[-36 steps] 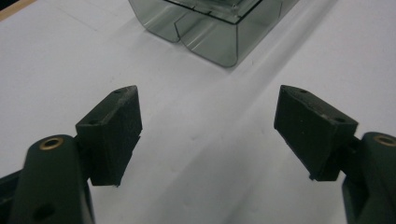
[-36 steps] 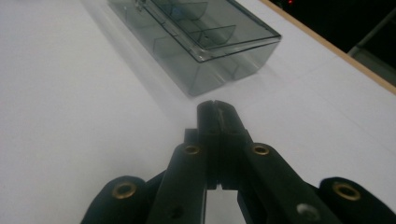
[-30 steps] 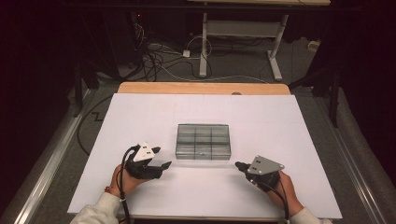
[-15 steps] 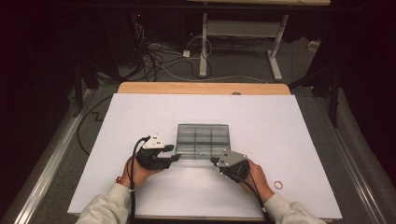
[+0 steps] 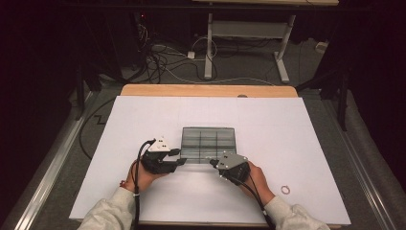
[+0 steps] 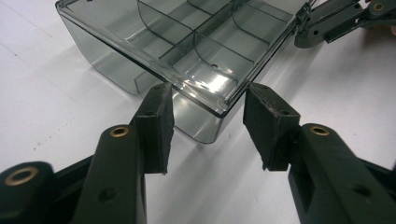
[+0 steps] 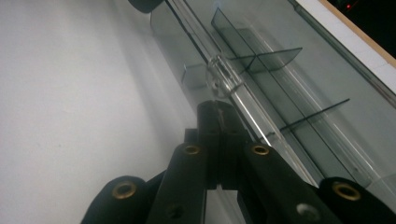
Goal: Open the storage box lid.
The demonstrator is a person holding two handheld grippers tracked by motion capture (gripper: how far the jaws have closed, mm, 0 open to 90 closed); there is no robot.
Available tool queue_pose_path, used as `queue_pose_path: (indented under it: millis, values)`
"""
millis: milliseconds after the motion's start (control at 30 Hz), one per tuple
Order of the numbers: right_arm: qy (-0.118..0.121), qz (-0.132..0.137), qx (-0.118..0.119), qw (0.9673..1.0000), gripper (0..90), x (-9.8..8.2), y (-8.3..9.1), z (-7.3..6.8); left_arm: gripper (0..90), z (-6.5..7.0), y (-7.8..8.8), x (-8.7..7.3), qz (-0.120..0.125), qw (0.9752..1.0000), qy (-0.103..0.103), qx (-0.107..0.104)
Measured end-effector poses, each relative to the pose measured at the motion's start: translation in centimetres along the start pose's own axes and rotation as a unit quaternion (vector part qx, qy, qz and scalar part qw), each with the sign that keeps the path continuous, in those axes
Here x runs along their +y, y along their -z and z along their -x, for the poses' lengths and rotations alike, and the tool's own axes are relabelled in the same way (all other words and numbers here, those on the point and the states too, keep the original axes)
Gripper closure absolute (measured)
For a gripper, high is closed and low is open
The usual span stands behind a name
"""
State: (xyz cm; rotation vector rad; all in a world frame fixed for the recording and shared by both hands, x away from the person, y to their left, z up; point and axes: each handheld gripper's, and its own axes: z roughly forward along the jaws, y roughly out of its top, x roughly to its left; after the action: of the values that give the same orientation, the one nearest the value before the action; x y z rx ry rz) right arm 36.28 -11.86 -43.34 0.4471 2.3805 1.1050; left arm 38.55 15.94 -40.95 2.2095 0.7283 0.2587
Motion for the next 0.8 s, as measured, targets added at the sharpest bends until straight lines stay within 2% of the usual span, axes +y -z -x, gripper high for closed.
queue_pose_path:
  millis: [167, 467, 667, 800]
  values:
    - [0.000, 0.008, -0.004, 1.0000, 90.0, 0.4, 0.1, -0.1, 57.5, 0.0, 0.3, 0.1, 0.009, 0.9999, 0.003, -0.003]
    - [-0.005, 0.018, -0.007, 0.9998, 90.0, 0.5, 0.7, 0.1, 57.5, 0.0, 0.5, 0.2, 0.021, 0.9998, 0.003, -0.001]
    - [-0.009, 0.046, -0.019, 0.9987, 84.3, 0.5, 2.9, 0.6, 57.6, 0.0, 0.8, 0.3, 0.032, 0.9995, 0.002, 0.000]
    - [-0.004, 0.075, -0.045, 0.9962, 76.2, 0.5, 5.0, 1.3, 57.6, 0.0, 1.1, 0.4, 0.039, 0.9992, 0.001, 0.004]
